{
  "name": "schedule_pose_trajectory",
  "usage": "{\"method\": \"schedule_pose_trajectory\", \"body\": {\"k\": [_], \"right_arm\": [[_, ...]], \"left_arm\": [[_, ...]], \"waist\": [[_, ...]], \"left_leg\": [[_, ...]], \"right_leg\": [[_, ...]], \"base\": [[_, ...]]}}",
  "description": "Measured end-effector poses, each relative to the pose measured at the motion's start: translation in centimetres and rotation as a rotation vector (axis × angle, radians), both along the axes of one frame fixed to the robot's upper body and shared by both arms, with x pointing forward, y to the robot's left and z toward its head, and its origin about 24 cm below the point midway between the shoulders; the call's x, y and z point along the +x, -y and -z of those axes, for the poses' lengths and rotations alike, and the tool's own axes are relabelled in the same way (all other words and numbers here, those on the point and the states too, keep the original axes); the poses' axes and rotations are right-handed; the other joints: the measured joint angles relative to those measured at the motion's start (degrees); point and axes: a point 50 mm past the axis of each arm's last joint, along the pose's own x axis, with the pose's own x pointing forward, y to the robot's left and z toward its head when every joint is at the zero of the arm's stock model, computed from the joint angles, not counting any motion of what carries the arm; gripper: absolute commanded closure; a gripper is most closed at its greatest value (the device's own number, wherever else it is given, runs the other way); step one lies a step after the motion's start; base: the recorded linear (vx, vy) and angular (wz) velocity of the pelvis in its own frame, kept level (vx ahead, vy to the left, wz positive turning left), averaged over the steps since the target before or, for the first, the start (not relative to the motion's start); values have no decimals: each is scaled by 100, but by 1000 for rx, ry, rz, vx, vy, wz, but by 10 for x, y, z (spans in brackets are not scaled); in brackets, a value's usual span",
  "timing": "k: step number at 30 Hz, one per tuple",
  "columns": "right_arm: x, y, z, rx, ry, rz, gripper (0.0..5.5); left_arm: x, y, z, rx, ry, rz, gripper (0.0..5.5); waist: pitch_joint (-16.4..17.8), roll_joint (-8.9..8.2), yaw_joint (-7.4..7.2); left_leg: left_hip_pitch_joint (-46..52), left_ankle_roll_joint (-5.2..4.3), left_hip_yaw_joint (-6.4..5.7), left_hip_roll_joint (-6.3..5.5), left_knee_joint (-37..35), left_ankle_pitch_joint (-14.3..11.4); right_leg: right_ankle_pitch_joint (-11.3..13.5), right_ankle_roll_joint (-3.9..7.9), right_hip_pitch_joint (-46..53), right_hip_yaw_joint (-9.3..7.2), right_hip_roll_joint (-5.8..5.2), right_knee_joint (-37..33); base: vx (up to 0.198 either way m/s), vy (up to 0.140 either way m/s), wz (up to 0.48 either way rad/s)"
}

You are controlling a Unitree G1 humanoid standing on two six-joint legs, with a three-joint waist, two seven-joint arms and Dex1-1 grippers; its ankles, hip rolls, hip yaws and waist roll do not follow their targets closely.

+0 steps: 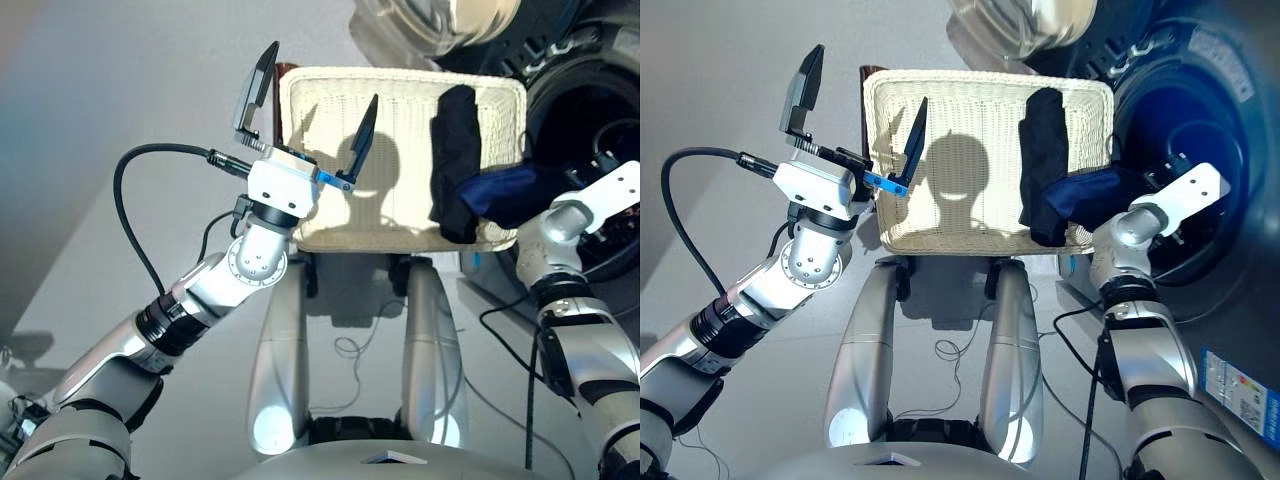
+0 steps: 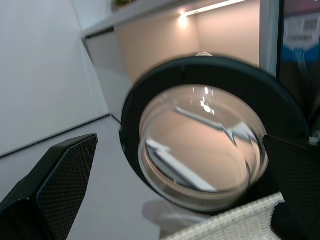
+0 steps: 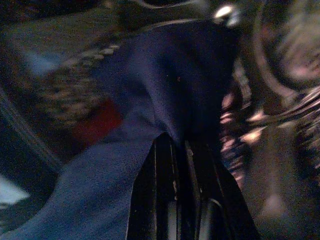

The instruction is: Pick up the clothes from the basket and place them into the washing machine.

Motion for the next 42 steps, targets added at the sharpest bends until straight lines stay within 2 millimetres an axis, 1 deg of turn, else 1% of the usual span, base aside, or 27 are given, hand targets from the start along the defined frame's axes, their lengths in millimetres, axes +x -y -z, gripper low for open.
{"method": "schedule_pose_trajectory", "body": {"k": [2, 4, 6, 10, 12, 14, 17, 18, 20, 22, 23, 24, 29, 31, 33, 34, 35, 37, 38, 39, 41, 42], "right_arm": [[-7, 16, -10, -65, -36, 47, 550], [-16, 32, -23, -148, -75, 91, 550], [-22, 44, -35, -178, -81, 130, 550], [-26, 54, -48, -190, -87, 159, 550], [-29, 61, -50, -187, -99, 184, 550], [-33, 66, -54, -186, -102, 207, 550], [-37, 71, -59, -188, -101, 235, 550], [-39, 74, -59, -188, -107, 248, 550], [-38, 75, -64, -187, -111, 256, 550], [-38, 75, -65, -188, -111, 256, 550], [-37, 74, -65, -190, -111, 254, 328], [-37, 74, -65, -190, -109, 253, 0], [-35, 74, -67, -105, -34, 208, 0], [-34, 72, -69, -104, -4, 179, 0], [-30, 61, -70, -142, 37, 99, 0], [-28, 52, -70, -152, 68, 58, 0], [-23, 36, -73, -180, 130, -14, 0], [-16, 3, -71, -168, 240, -146, 0], [-16, -16, -70, -169, 284, -225, 0], [-16, -29, -66, -163, 298, -284, 0], [-19, -38, -60, -180, 289, -338, 0], [-20, -40, -58, -189, 284, -359, 0]], "left_arm": [[-1, -2, -1, 8, 7, -5, 0], [-5, -8, -6, 12, 34, -14, 0], [-7, -14, -10, 17, 53, -28, 0], [-13, -20, -19, 0, 96, -41, 0], [-12, -24, -19, 10, 97, -56, 0], [-12, -29, -19, 18, 99, -76, 0], [-13, -32, -19, 33, 105, -88, 0], [-13, -33, -20, 30, 107, -91, 0], [-13, -33, -20, 26, 108, -97, 0], [-13, -34, -20, 21, 108, -101, 0], [-13, -34, -20, 20, 109, -102, 0], [-13, -34, -20, 19, 109, -102, 0], [-13, -34, -21, 17, 110, -103, 0], [-13, -34, -21, 16, 108, -104, 0], [-13, -36, -19, 7, 99, -114, 0], [-13, -39, -18, -2, 94, -124, 0], [-12, -42, -16, -12, 84, -140, 0], [-12, -44, -15, -25, 75, -152, 0], [-12, -43, -16, -33, 74, -152, 0], [-11, -43, -16, -37, 73, -156, 0], [-11, -45, -16, -44, 69, -167, 0], [-11, -45, -15, -44, 62, -170, 0]], "waist": [[2, -3, -4], [2, -4, -18], [3, -7, -26], [6, -17, -25], [8, -21, -26], [8, -22, -30], [8, -26, -36], [9, -43, -32], [13, -51, -52], [13, -52, -95], [13, -53, -111], [14, -54, -117], [13, -59, -173], [12, -61, -177], [10, -111, -202], [8, -119, -233], [9, -134, -296], [7, -170, -422], [5, -178, -458], [5, -183, -483], [6, -185, -478], [7, -187, -489]], "left_leg": [[-183, 0, 15, 11, 77, -5], [-392, 8, 30, 34, 167, -21], [-544, 25, 61, 61, 292, -77], [-920, 81, 83, 69, 568, -174], [-1055, 128, 104, 64, 758, -241], [-1132, 190, 161, 55, 889, -341], [-1230, 263, 213, 42, 1029, -417], [-1253, 287, 250, 41, 1064, -436], [-1286, 322, 315, 41, 1119, -469], [-1304, 351, 335, 41, 1175, -511], [-1312, 363, 340, 39, 1183, -520], [-1313, 371, 346, 38, 1190, -522], [-1291, 390, 375, 44, 1217, -530], [-1254, 392, 390, 46, 1213, -531], [-1181, 401, 442, 49, 1174, -537], [-1156, 409, 446, 56, 1162, -539], [-1131, 407, 447, 59, 1149, -539], [-1077, 399, 454, 77, 1138, -546], [-1055, 383, 458, 94, 1129, -561], [-1032, 364, 467, 111, 1111, -572], [-992, 363, 481, 161, 1051, -568], [-963, 331, 479, 171, 1016, -567]], "right_leg": [[2, -3, -198, 32, 6, 72], [23, -2, -396, 54, 41, 108], [18, 5, -547, 93, 63, 173], [19, 19, -873, 140, 72, 327], [-15, 69, -975, 181, 68, 438], [-34, 127, -1042, 259, 61, 498], [-44, 203, -1107, 323, 46, 545], [-44, 226, -1137, 361, 43, 560], [-41, 276, -1173, 427, 44, 570], [-49, 310, -1173, 453, 43, 572], [-53, 316, -1174, 458, 41, 569], [-53, 320, -1174, 460, 39, 563], [-59, 332, -1157, 487, 42, 566], [-59, 333, -1132, 505, 43, 571], [-59, 334, -1112, 557, 47, 572], [-60, 334, -1096, 563, 52, 568], [-60, 332, -1076, 563, 55, 559], [-59, 330, -1028, 571, 79, 533], [-59, 327, -1009, 574, 93, 517], [-55, 321, -998, 583, 115, 498], [-47, 296, -991, 585, 162, 458], [-53, 286, -979, 576, 169, 458]], "base": [[0, 0, 0], [0, 0, 0], [0, 0, 0], [0, 0, 0], [0, 0, 0], [0, 0, 0], [0, 0, 0], [0, 0, 0], [0, 0, 0], [0, 0, 0], [0, 0, 0], [0, 0, 0], [0, 0, 0], [0, 0, 0], [0, 0, 0], [0, 0, 0], [0, 0, 0], [0, 0, 0], [0, 0, 0], [0, 0, 0], [0, 0, 0], [0, 0, 0]]}}
